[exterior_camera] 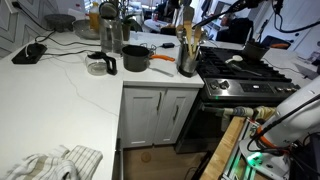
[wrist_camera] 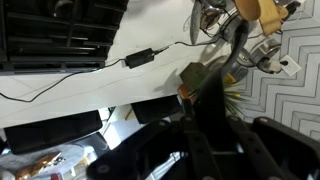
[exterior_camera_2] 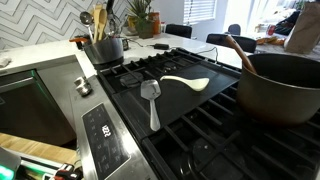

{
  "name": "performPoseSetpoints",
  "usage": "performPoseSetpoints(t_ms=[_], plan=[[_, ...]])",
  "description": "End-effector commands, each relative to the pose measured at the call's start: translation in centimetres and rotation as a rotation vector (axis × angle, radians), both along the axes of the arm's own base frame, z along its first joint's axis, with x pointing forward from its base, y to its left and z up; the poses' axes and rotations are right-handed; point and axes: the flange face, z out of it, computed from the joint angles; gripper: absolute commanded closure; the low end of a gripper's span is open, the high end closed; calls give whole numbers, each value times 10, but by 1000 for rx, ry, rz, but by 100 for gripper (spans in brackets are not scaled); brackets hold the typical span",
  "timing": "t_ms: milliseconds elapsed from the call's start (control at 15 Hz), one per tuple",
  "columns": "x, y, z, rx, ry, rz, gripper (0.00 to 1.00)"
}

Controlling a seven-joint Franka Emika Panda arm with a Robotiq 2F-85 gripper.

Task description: Remove the black spoon from the utensil storage bin and lay it on the stove plate

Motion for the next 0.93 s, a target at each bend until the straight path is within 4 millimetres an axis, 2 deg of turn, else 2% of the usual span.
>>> performPoseSetpoints(t_ms=[0, 400, 867], plan=[[-18, -20, -20, 88, -18, -50, 96], [-45, -38, -32, 190, -145, -125, 96], [-56, -51, -49, 361, -234, -220, 96]])
